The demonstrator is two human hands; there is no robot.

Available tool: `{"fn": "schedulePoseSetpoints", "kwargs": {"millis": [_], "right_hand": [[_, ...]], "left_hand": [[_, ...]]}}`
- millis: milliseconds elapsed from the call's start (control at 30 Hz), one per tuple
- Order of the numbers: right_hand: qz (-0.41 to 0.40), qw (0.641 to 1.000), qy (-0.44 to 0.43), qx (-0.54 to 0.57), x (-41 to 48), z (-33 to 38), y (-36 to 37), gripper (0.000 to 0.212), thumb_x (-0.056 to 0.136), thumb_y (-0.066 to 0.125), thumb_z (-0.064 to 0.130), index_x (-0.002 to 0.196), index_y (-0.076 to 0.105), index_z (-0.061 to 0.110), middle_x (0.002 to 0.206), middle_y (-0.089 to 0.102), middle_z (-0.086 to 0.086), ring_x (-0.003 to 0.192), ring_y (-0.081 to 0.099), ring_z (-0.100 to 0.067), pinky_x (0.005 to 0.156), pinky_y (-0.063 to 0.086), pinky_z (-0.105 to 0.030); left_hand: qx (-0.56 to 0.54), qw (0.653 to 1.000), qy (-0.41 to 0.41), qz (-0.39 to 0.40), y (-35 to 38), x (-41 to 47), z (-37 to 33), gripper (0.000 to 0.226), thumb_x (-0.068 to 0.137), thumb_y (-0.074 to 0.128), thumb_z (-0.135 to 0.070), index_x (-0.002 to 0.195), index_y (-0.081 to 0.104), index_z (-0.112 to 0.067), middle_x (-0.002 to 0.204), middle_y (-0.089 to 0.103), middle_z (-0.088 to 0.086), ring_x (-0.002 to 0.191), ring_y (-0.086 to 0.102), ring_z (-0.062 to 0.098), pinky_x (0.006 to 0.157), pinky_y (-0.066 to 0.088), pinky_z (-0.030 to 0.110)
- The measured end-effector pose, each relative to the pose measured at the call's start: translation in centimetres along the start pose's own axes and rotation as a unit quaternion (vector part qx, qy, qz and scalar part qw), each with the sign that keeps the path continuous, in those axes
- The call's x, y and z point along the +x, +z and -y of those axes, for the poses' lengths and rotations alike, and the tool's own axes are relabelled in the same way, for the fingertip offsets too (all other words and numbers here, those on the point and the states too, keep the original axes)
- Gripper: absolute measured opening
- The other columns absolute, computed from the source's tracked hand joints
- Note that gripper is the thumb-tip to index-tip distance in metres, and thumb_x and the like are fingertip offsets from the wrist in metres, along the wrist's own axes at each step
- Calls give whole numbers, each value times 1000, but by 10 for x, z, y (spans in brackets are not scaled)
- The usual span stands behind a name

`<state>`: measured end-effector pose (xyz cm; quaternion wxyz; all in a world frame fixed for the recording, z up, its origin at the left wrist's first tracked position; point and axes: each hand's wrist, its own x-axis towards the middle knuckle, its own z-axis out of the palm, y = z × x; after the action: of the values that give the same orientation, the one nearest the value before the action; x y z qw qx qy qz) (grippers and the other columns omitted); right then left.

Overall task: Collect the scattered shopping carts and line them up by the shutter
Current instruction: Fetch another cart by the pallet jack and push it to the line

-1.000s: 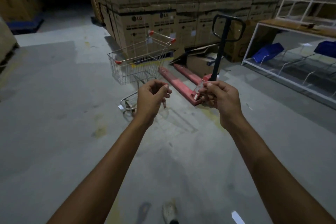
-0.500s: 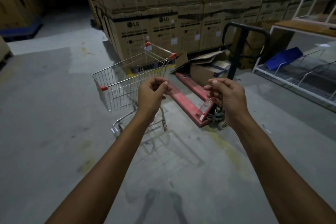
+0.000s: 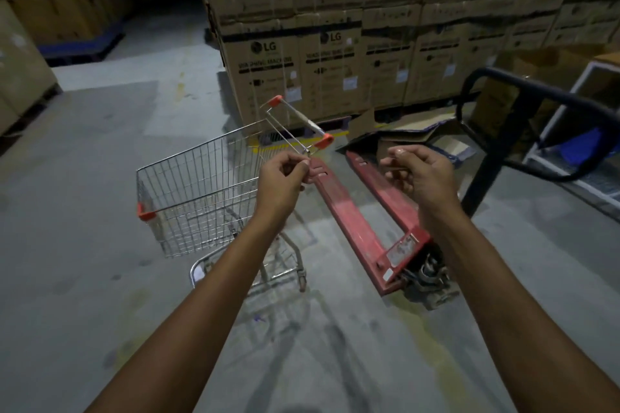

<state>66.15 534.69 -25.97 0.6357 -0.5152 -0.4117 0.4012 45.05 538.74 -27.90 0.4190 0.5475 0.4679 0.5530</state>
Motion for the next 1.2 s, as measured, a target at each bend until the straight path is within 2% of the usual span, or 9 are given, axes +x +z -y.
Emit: {"fn": "schedulePoseSetpoints", "kwargs": {"millis": [233, 367, 633, 800, 867, 1000, 1067, 1133, 1200], "right_hand": [[45, 999, 20, -3, 165, -37, 16, 15, 97, 59, 10, 89, 71, 12, 76, 74, -5, 64, 61, -17, 65, 45, -28], [69, 997, 27, 3, 265, -73, 37, 14, 96, 62, 10, 86, 71, 12, 78, 74, -9, 65, 61, -21, 69, 46, -34], [122, 991, 33, -55, 455, -119, 106, 18, 95, 62, 11, 80, 71, 17, 75, 74, -4, 55, 61, -11, 64, 44, -29], [175, 979, 40, -94, 542, -132, 146, 15, 96, 61, 11, 85, 70, 16, 77, 73, -5, 56, 61, -11, 56, 46, -20], [208, 971, 37, -115, 570, -146, 163, 15, 96, 61, 10, 84, 68, 14, 77, 71, -7, 53, 60, -9, 51, 44, -16], [284, 938, 0, -199, 625, -186, 197, 12, 96, 61, 8, 87, 66, 13, 80, 70, -9, 56, 61, -3, 53, 44, -15], [329, 913, -15, -242, 654, -213, 213, 11, 94, 64, 11, 86, 67, 18, 84, 70, -8, 65, 63, -8, 62, 49, -23], [374, 877, -37, -300, 681, -243, 227, 5, 89, 68, 18, 90, 71, 22, 91, 72, -4, 81, 67, -17, 78, 54, -36], [430, 821, -71, -368, 703, -270, 240, 21, 88, 71, 22, 109, 73, 18, 110, 72, -5, 100, 68, -24, 92, 52, -39]], "left_hand": [[3, 998, -45, -50, 42, 128, 45, 15, 97, 57, -1, 85, 63, -8, 78, 69, 12, 61, 62, 9, 56, 49, 17], [14, 996, -61, -63, 58, 216, 93, 10, 95, 60, -4, 91, 66, 2, 80, 70, 14, 61, 63, 9, 57, 50, 19], [14, 992, -81, -100, 90, 391, 168, 17, 94, 58, 1, 80, 64, -7, 76, 67, 13, 53, 59, 0, 51, 43, 12], [65, 986, -107, -113, 106, 455, 204, 16, 91, 62, -10, 78, 65, -19, 78, 73, 8, 67, 66, 14, 64, 52, 30], [105, 980, -125, -114, 114, 467, 221, 4, 86, 65, -19, 89, 65, -21, 80, 71, 3, 76, 68, 20, 71, 55, 35], [280, 944, -166, -52, 141, 471, 255, 49, 88, 71, -37, 130, 51, -22, 100, 65, -5, 95, 65, 21, 76, 49, 35], [317, 932, -169, -44, 154, 472, 272, 57, 87, 70, -40, 134, 46, -18, 113, 60, -4, 106, 61, 24, 77, 44, 33], [339, 922, -180, -44, 165, 475, 284, 61, 84, 69, -43, 132, 43, -16, 122, 56, 4, 110, 60, 30, 82, 48, 36], [361, 904, -222, -46, 176, 482, 293, 76, 80, 69, -44, 141, 33, -17, 129, 51, 9, 110, 61, 35, 85, 52, 43]]}}
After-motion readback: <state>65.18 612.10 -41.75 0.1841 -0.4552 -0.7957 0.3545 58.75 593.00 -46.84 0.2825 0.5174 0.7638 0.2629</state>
